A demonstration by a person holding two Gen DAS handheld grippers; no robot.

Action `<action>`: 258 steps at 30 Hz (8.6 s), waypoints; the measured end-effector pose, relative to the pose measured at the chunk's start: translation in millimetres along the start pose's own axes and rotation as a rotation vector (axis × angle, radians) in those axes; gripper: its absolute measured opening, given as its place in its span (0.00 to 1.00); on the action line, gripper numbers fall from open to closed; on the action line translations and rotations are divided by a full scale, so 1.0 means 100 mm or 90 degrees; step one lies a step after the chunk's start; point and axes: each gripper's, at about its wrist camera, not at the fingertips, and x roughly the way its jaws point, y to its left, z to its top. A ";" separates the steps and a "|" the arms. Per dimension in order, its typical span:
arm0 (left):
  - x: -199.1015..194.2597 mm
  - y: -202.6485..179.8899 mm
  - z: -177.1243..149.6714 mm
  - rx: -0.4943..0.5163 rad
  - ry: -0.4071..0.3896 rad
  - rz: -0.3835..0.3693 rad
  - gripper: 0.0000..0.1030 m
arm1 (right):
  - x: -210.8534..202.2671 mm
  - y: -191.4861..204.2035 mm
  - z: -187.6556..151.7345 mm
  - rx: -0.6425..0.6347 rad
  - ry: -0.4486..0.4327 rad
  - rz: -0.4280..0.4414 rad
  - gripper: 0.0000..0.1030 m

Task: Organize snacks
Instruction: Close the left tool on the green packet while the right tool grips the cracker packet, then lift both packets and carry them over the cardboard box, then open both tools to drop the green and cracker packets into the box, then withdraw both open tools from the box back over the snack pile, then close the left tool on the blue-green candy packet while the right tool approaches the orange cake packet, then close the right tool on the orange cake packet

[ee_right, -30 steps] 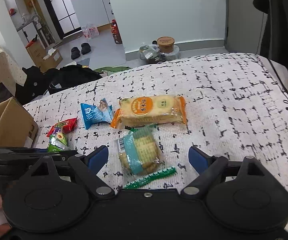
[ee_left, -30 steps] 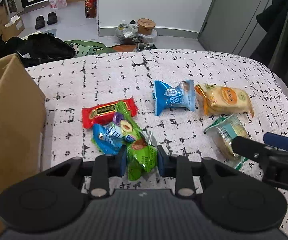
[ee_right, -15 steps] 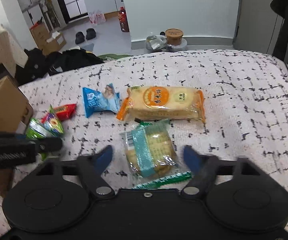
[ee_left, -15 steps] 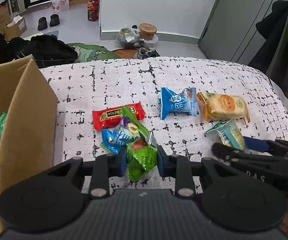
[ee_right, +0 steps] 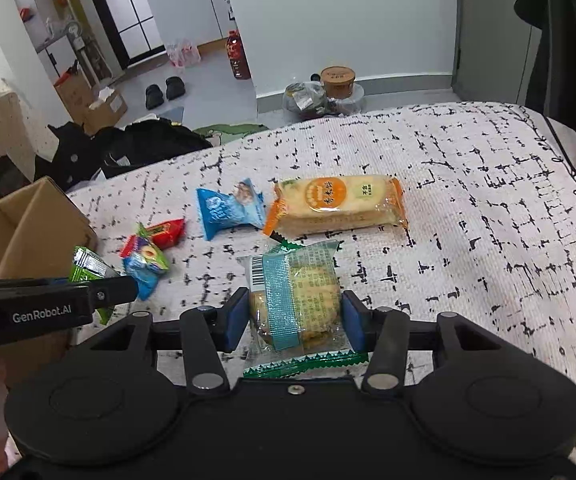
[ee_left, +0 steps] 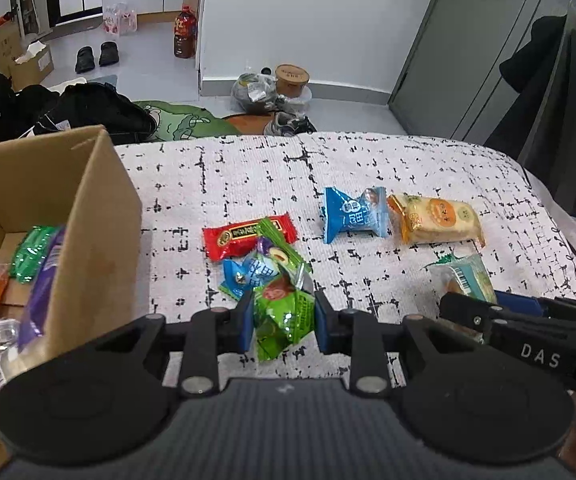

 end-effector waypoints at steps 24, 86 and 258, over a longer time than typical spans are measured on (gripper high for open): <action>-0.73 0.22 0.12 0.022 -0.098 -0.031 0.28 | -0.59 0.55 0.18 0.003 -0.089 0.027 0.47; -1.29 1.71 -0.16 -0.136 -0.094 0.053 0.32 | -0.52 2.03 -0.02 -0.080 -0.059 0.184 0.47; 0.18 -0.06 0.25 -0.043 -0.016 0.031 0.32 | 0.37 -0.21 0.23 -0.090 0.038 0.043 0.35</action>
